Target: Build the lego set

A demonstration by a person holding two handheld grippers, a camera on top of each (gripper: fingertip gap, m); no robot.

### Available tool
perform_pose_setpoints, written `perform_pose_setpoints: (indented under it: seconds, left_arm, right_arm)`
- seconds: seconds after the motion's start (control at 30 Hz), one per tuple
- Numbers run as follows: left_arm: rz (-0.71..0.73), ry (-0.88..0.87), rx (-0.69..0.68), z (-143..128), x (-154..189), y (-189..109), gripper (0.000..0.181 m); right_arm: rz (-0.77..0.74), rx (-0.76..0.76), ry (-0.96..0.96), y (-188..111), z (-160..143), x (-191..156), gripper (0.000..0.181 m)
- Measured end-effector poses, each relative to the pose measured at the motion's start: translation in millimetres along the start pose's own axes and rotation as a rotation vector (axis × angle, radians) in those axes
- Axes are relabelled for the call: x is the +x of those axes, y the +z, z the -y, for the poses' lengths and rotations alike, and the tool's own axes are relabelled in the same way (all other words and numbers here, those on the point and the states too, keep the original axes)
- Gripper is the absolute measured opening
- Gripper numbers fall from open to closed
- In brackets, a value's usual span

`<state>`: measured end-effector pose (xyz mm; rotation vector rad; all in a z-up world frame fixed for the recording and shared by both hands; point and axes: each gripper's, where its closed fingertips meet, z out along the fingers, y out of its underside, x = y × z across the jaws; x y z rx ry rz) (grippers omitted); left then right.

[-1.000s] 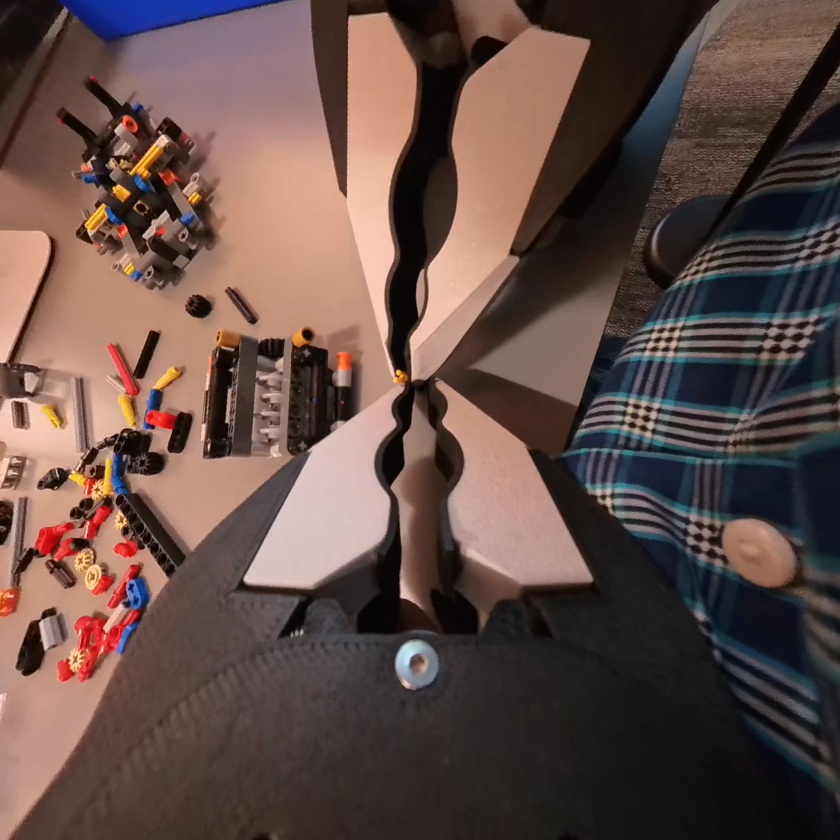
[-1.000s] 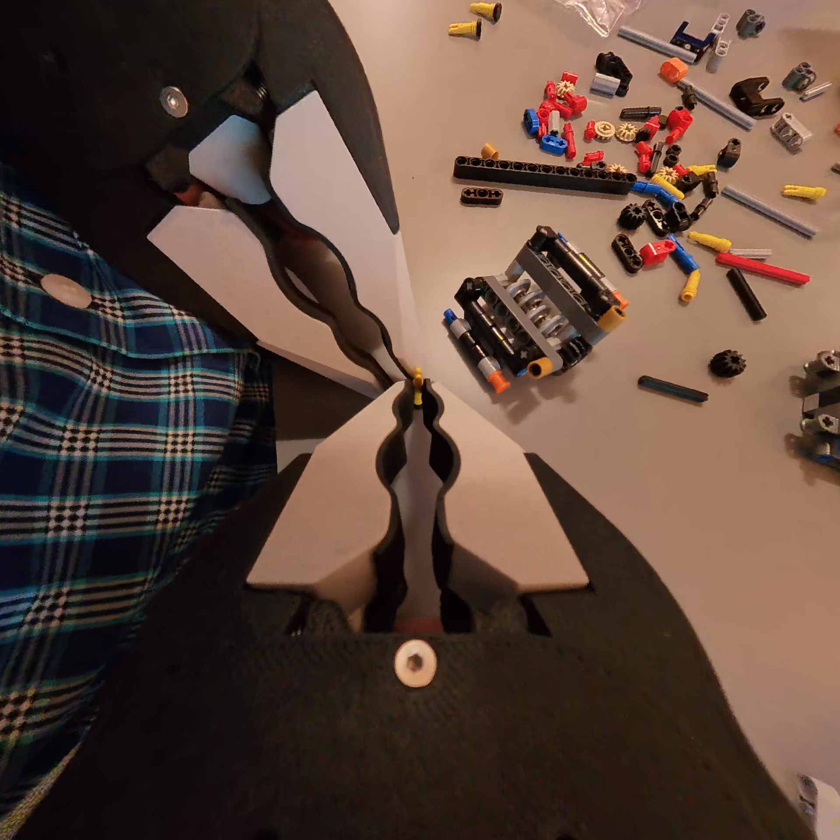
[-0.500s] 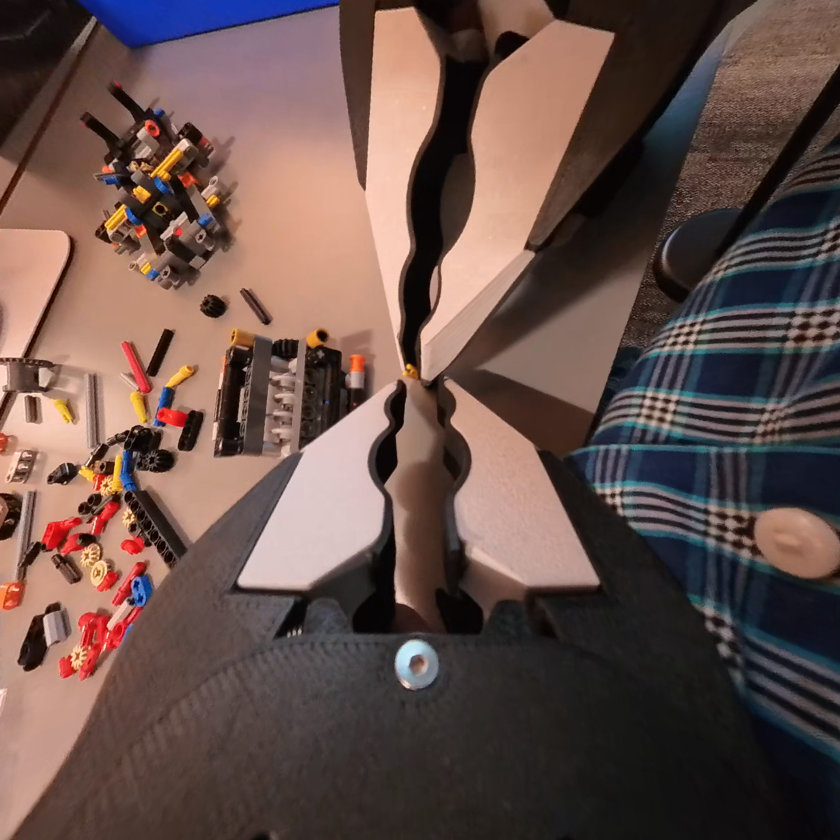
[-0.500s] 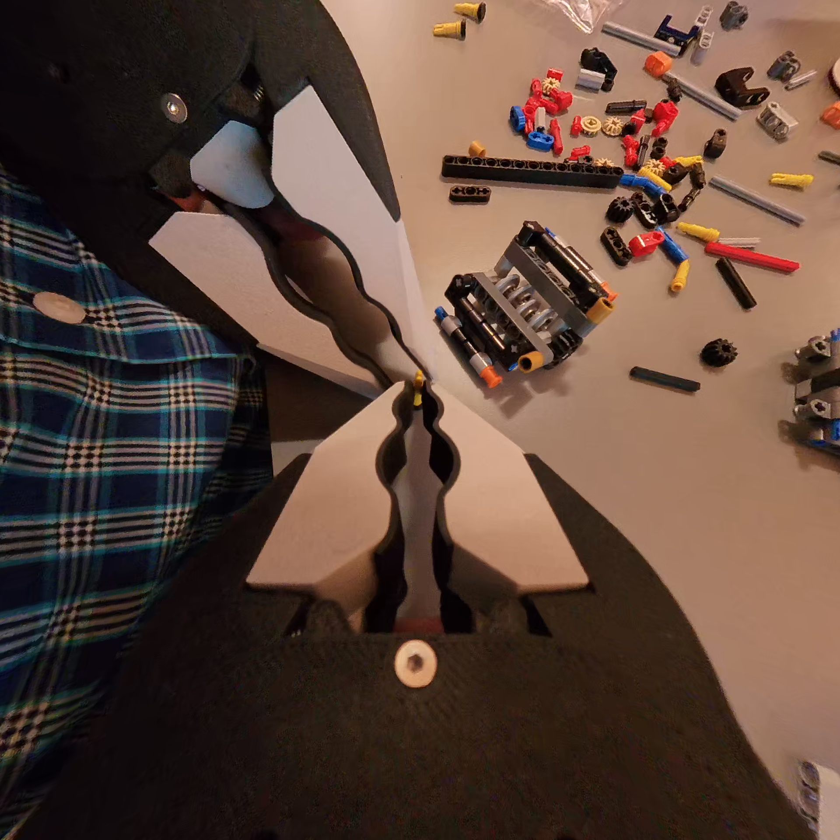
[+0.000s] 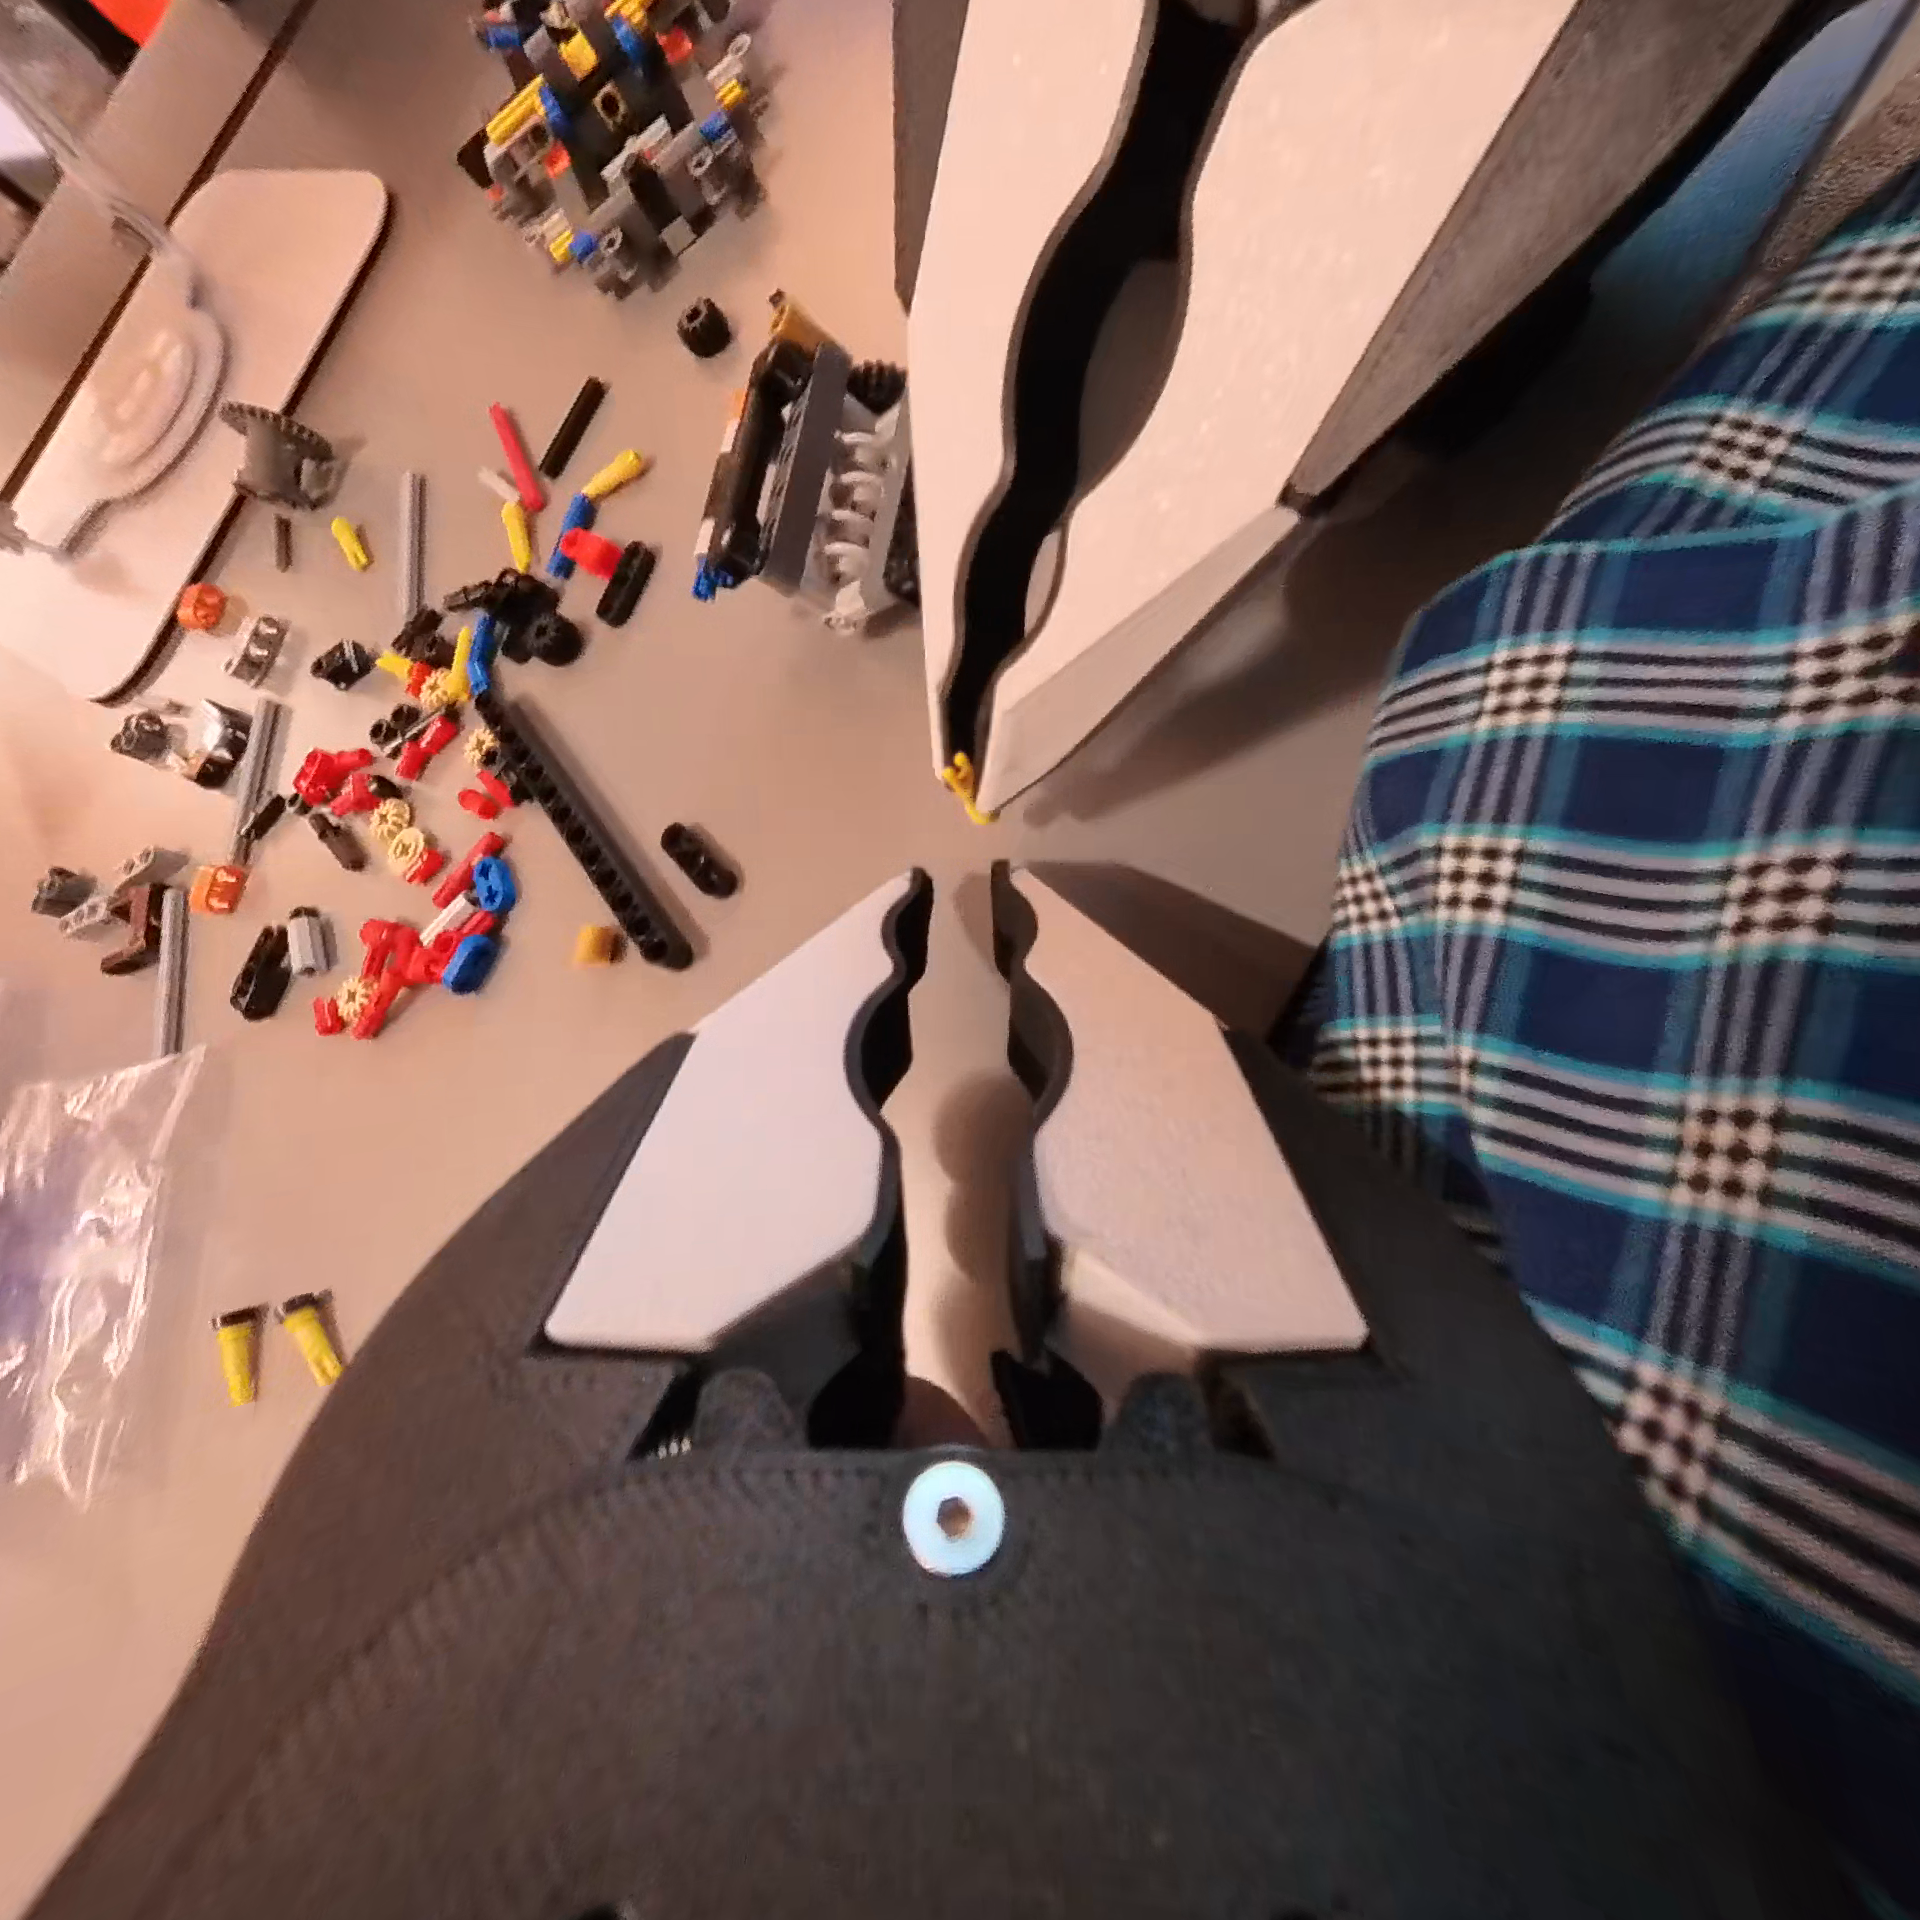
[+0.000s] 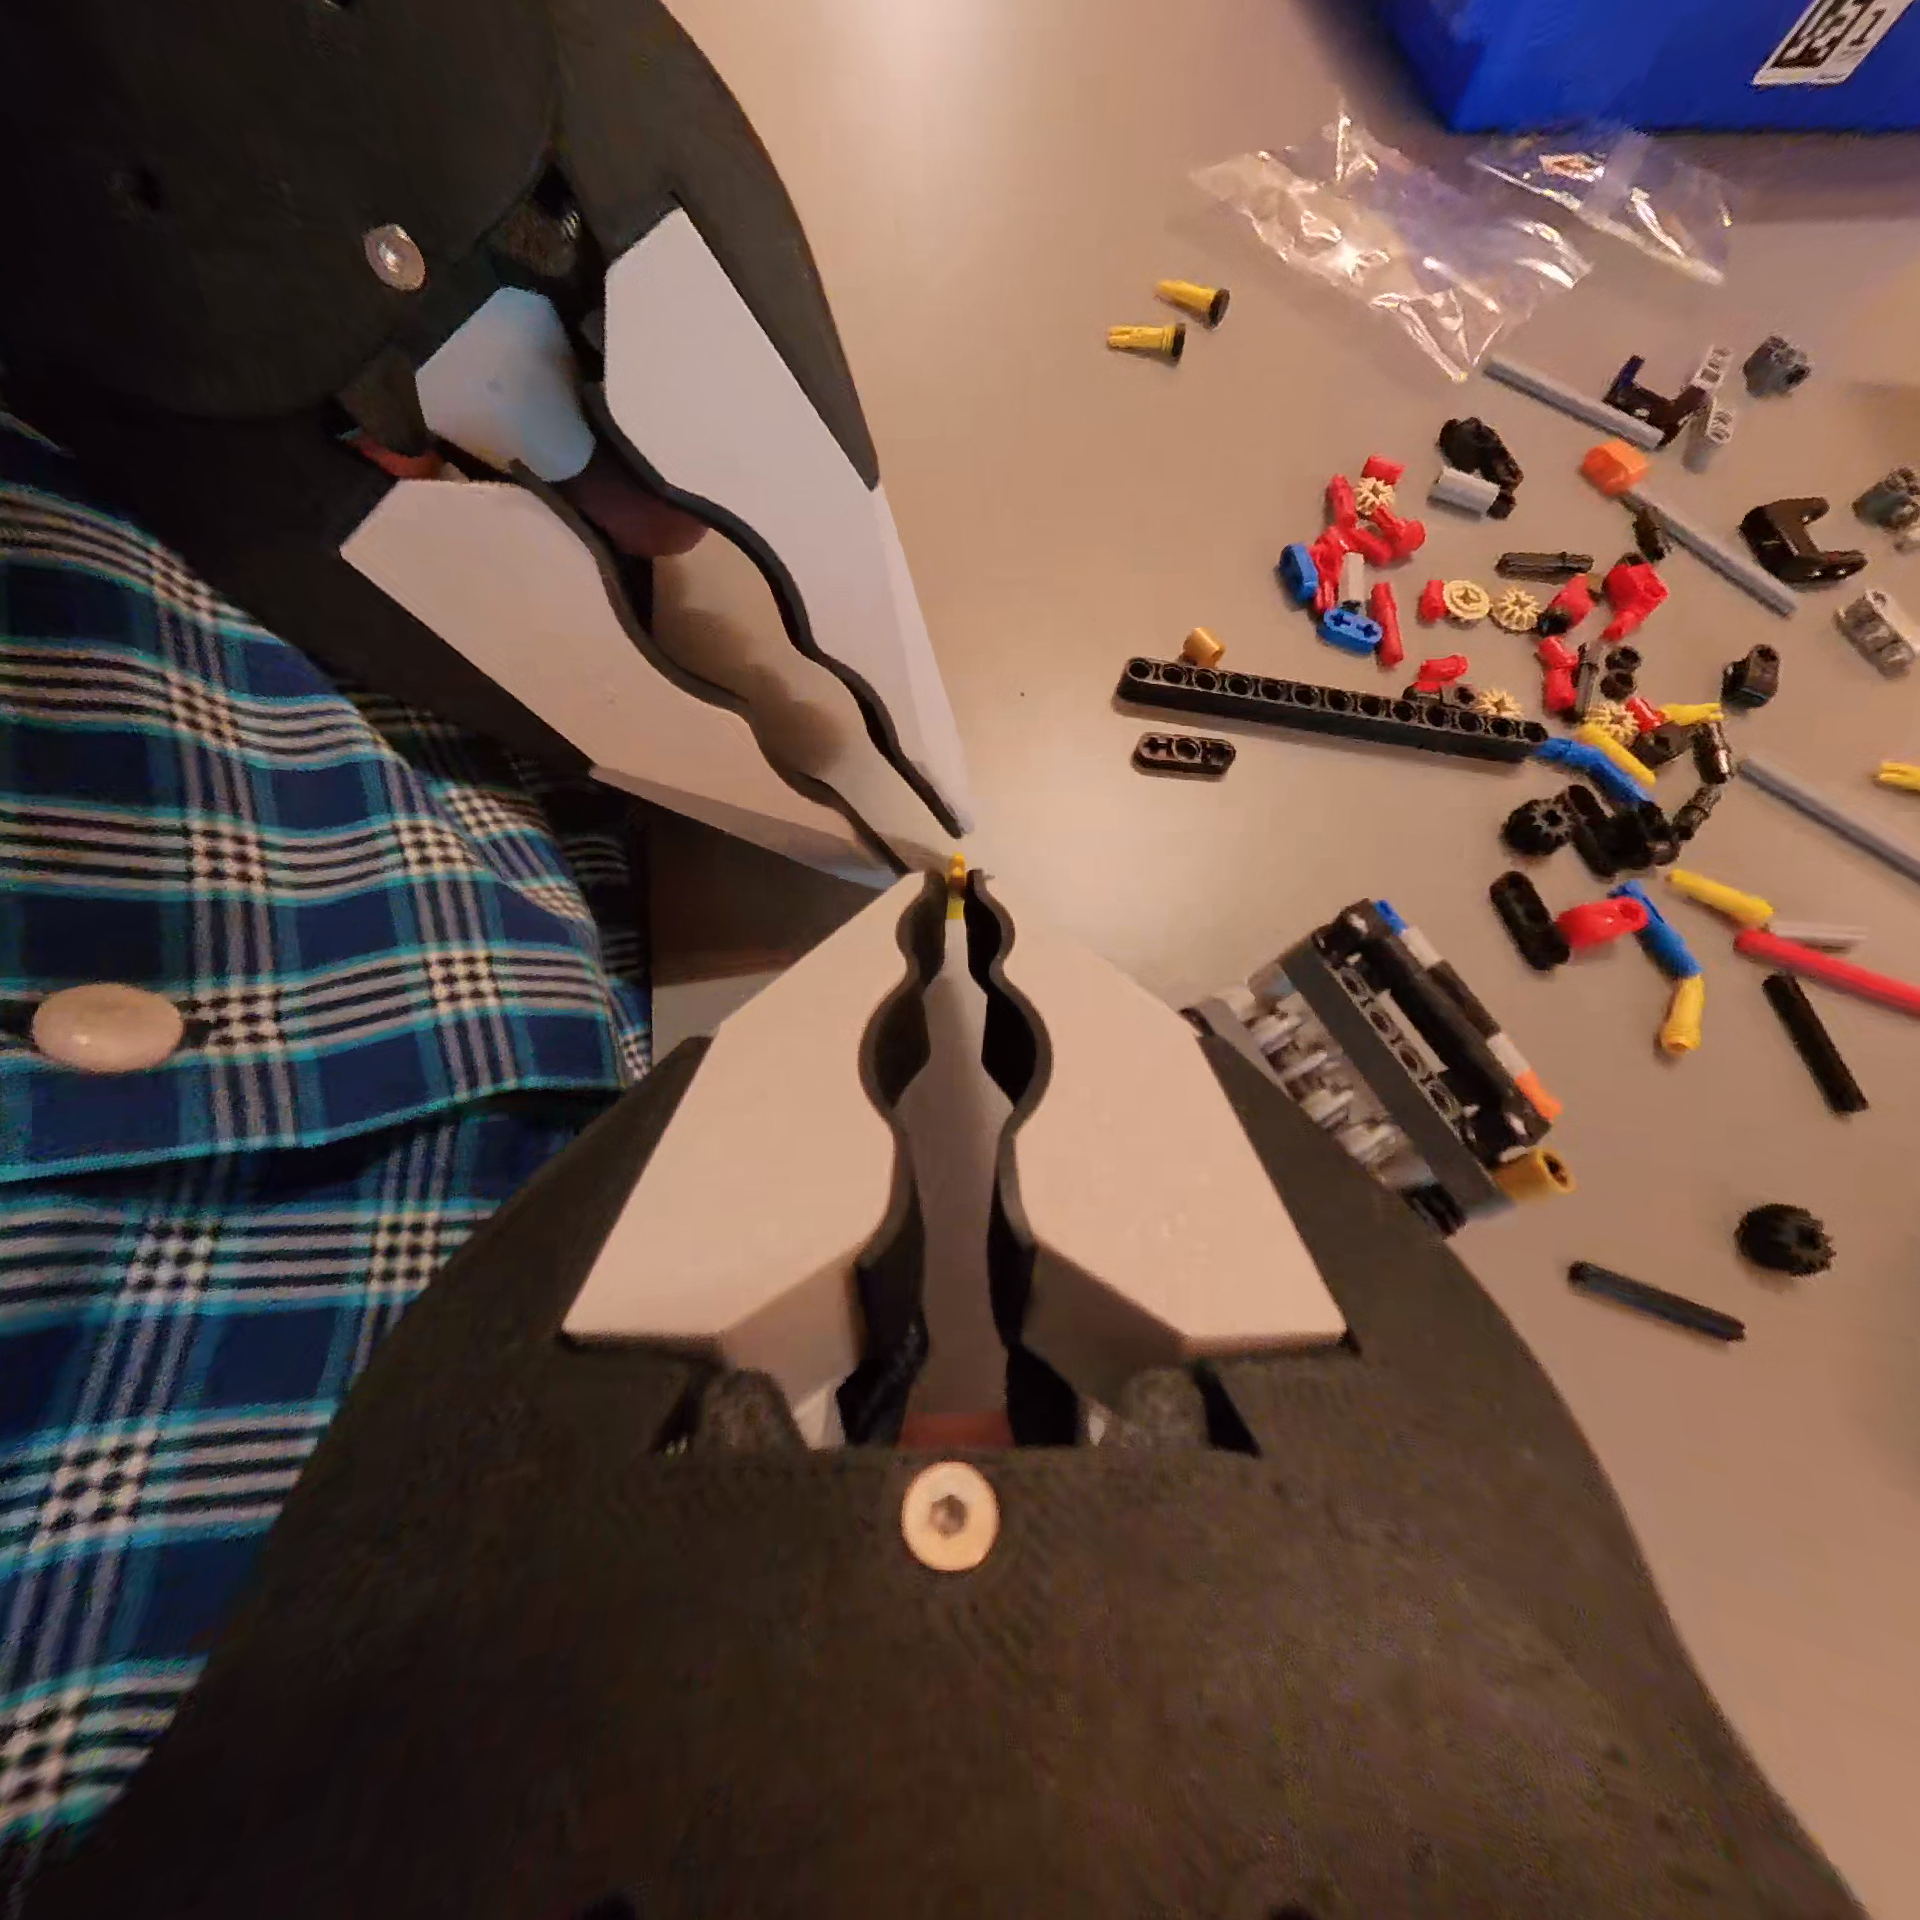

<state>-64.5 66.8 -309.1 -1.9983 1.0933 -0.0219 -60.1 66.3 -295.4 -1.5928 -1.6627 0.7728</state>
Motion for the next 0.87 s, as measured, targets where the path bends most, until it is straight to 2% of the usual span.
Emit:
perform_pose_setpoints:
  seconds: [0.03, 0.17, 0.4, 0.5, 0.67, 0.87]
  left_arm:
    - [0.002, -0.003, 0.004, -0.8, 0.3, -0.6, 0.009]
    - [-0.016, -0.011, 0.023, -1.9, 3.1, 0.8, 0.01]
    - [-0.03, -0.037, 0.053, -0.9, 0.0, 1.3, 0.01]
    - [-0.044, -0.046, 0.066, 0.8, 0.7, 1.7, 0.011]
    - [-0.079, -0.052, 0.087, 7.3, 7.1, 2.6, 0.011]
    - [-0.12, -0.03, 0.099, 15.0, 16.3, 4.6, 0.012]
  right_arm:
    - [-0.004, -0.013, -0.019, 1.3, -2.1, -0.9, 0.001]
    - [-0.017, -0.063, -0.068, 4.7, -9.4, -4.0, 0.002]
    - [-0.033, -0.046, -0.093, 3.0, -8.0, -3.9, 0.002]
    - [-0.009, 0.018, 0.01, -9.9, -1.3, 4.5, 0.001]
    - [0.016, 0.039, 0.057, -28.2, -10.2, 5.8, 0.001]
    - [-0.025, 0.066, 0.105, -48.9, -18.0, 15.8, 0.001]
